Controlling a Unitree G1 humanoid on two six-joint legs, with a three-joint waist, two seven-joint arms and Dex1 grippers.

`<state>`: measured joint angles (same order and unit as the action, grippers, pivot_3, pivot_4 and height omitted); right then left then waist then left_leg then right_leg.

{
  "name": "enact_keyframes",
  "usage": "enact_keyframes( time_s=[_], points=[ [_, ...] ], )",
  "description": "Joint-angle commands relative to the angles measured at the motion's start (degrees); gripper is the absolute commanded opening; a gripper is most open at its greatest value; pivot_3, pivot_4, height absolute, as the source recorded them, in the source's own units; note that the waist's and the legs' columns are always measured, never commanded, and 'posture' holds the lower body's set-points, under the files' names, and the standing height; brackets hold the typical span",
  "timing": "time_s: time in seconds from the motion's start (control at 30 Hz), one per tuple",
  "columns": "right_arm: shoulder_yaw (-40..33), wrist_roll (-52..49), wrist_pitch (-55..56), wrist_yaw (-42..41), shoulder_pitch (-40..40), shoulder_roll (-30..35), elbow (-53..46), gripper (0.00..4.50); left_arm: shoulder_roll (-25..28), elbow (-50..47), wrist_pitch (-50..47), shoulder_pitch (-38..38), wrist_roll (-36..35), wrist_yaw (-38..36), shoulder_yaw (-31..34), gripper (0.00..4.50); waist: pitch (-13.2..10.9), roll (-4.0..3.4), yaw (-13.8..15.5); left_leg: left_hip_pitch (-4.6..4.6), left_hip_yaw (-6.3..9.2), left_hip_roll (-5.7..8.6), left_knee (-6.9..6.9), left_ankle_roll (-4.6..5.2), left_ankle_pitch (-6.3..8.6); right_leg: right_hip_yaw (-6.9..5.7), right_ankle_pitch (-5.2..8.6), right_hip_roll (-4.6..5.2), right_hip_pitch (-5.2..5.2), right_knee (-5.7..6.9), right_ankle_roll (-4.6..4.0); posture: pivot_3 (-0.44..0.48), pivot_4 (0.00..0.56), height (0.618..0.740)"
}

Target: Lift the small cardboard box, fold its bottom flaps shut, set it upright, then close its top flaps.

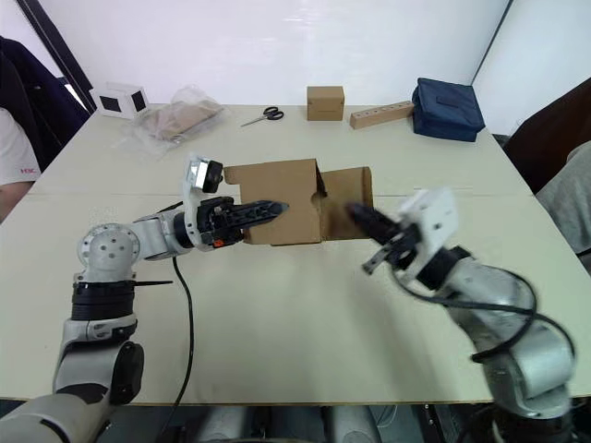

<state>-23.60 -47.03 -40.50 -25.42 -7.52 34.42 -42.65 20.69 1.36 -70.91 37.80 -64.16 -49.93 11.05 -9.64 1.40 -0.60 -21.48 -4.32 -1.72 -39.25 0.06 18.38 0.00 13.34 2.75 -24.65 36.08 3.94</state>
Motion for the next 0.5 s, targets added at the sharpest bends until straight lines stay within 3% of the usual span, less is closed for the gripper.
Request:
enact_keyframes(
  time_s=[0.03, 0.23, 0.27, 0.3, 0.4, 0.5],
  points=[
    [-7.48, -11.63, -2.25, 1.71, 0.37, 1.21, 2.28, 0.00, 0.78, -1.89, 0.10, 0.32, -1.92, -0.80, 0.72, 0.01, 0.00, 0.00, -0.02, 0.00, 0.00, 0.00, 0.01, 0.00, 0.00, 0.00, 0.00, 0.00, 0.00, 0.00, 0.00, 0.000, 0.150, 0.740],
    [-9.93, -16.84, -1.80, 4.40, 1.58, -0.81, 9.15, 0.00, 0.75, -2.58, -0.06, 0.47, -2.83, -0.39, 0.56, 0.01, 0.00, 0.00, -0.12, 0.01, -0.03, 0.00, 0.01, 0.00, 0.00, 0.03, 0.00, 0.00, 0.00, 0.00, -0.01, 0.000, 0.150, 0.740],
    [-9.79, -17.78, -1.66, 4.84, 1.70, -1.72, 10.61, 0.51, 0.70, -2.67, -0.03, 0.56, -2.99, -0.27, 0.54, 0.00, 0.00, 0.00, -0.12, 0.01, -0.02, 0.00, 0.01, 0.00, 0.00, 0.03, 0.00, -0.01, 0.00, 0.00, -0.01, 0.000, 0.150, 0.740],
    [-8.41, -17.24, -1.44, 4.69, 2.08, -2.63, 11.72, 0.58, 0.66, -2.73, 0.02, 0.63, -3.12, -0.13, 0.50, 0.00, 0.00, 0.00, -0.12, 0.01, -0.01, -0.02, 0.02, 0.00, 0.00, 0.02, 0.00, -0.03, 0.00, 0.00, -0.01, 0.000, 0.150, 0.740],
    [-4.63, -17.54, -1.40, 6.66, 1.06, -7.00, 16.43, 1.69, 0.64, -3.01, -0.17, 0.91, -3.85, 0.02, 0.32, 0.00, 0.00, -0.02, -0.17, 0.00, -0.01, -0.03, 0.02, 0.00, 0.00, 0.02, 0.00, -0.05, 0.00, 0.00, 0.00, 0.000, 0.150, 0.740],
    [-4.10, -24.06, -2.50, 7.57, -0.49, -11.03, 20.35, 1.69, 0.42, -3.05, -0.34, 1.21, -4.66, 0.51, 0.45, 0.00, -0.01, -0.06, -0.23, 0.01, -0.03, -0.04, 0.02, 0.00, 0.00, 0.03, 0.00, -0.04, -0.01, 0.02, 0.00, 0.000, 0.150, 0.740]
  ],
)
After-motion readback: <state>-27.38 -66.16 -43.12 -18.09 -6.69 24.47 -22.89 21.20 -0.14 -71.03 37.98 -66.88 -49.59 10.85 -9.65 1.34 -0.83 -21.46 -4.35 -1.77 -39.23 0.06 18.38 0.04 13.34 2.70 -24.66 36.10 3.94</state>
